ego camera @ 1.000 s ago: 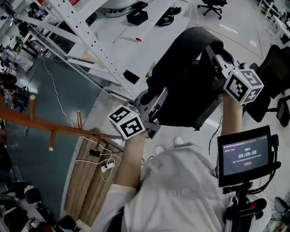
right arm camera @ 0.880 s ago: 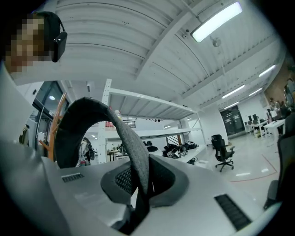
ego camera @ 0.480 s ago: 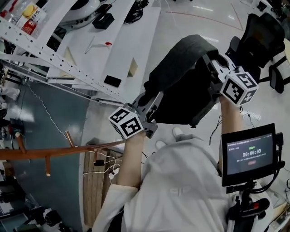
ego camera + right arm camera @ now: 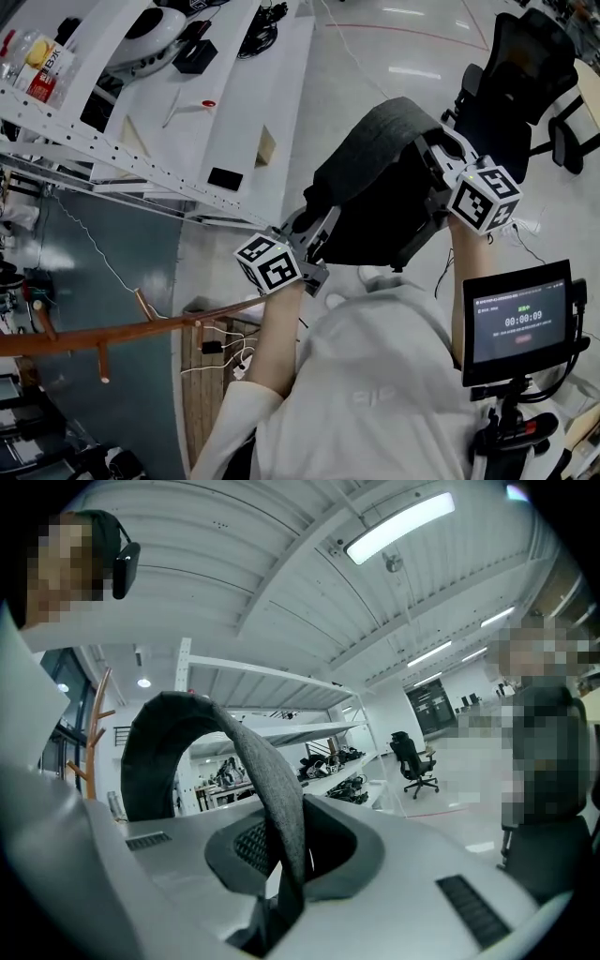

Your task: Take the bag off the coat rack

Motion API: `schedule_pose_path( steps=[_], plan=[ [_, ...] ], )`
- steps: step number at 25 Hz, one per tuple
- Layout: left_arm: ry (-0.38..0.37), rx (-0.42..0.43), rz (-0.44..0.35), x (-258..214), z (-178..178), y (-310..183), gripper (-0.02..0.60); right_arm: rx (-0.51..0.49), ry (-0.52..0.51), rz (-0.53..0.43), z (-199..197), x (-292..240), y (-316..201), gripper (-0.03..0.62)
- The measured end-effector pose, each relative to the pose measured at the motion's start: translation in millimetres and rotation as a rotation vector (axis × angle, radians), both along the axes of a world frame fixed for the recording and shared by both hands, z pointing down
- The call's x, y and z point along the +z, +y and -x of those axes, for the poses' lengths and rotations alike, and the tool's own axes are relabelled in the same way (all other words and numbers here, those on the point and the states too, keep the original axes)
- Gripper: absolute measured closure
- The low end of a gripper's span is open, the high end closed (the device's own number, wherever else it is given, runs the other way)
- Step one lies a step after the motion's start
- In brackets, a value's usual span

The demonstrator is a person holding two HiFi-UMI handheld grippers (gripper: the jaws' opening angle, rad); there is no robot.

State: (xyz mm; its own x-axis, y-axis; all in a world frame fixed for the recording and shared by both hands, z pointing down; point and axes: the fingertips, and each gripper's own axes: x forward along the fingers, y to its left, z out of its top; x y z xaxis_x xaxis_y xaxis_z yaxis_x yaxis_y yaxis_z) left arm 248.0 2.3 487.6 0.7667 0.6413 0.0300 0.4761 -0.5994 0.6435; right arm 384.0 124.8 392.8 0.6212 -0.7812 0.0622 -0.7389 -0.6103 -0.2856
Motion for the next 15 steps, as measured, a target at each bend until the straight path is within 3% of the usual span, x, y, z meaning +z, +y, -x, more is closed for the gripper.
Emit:
schedule_pose_path(
  steps=[15],
  plan=[
    [-0.03,0.01,0.002,8.6,2.7,1.1,0.574,0.016,-0.025,0.019,-0.9,11.6,1.9,0.554]
  ],
)
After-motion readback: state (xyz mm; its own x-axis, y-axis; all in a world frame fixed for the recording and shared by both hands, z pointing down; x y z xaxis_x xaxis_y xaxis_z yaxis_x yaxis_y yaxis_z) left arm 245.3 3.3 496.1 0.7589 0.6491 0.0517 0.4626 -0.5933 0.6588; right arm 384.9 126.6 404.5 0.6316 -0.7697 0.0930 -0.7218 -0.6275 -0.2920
